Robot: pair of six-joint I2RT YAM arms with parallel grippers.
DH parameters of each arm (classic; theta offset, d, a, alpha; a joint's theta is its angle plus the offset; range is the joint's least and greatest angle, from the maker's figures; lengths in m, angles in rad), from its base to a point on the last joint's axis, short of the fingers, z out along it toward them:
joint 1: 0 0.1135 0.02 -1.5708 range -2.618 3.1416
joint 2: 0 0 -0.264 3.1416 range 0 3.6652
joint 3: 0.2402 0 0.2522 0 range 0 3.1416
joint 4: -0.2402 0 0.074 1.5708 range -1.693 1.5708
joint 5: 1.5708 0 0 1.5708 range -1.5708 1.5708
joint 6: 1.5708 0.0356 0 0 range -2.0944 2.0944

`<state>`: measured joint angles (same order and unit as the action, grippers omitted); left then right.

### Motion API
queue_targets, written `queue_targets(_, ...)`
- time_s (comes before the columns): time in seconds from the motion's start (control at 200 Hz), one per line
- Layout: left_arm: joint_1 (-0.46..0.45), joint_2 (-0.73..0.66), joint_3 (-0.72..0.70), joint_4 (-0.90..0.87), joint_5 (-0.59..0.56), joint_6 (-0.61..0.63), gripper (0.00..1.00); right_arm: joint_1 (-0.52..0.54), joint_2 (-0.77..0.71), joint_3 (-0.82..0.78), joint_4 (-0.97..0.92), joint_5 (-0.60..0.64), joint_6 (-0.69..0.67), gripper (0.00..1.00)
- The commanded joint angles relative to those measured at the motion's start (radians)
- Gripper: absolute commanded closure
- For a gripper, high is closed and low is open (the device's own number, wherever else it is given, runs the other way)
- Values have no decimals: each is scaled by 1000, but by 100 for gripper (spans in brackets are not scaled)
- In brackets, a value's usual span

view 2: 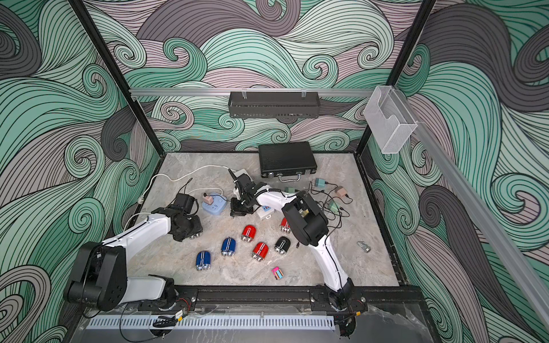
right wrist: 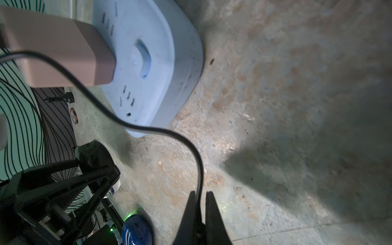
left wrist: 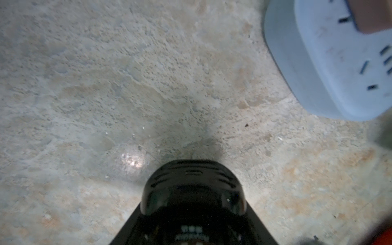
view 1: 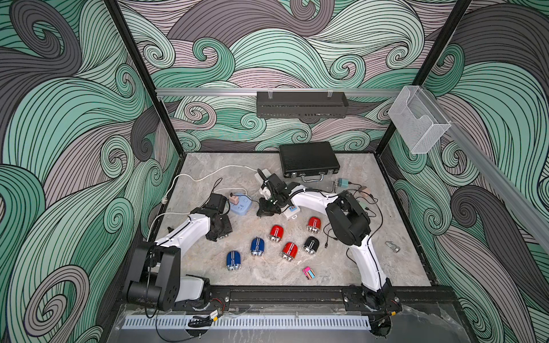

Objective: Unplug the electric shaver
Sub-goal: Place the charging cable at the center of the board.

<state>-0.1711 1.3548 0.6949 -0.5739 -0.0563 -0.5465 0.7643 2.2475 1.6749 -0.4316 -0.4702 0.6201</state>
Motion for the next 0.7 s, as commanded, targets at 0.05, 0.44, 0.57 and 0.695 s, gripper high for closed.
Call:
queue_targets(0.05,7,50,44,-6,-5,19,77,-2,30,40,-26,14,-5,98)
queue_targets(0.44,6,107,58,-10,-9,17,66,0,48,63,-58,19,-15,94)
queue_targets(0.57,5,100,54,-9,-11,17,58,-2,42,59,-62,23,-17,92)
queue_targets(0.695,5,99,55,-14,-11,18,54,-2,36,57,-62,25,-18,88)
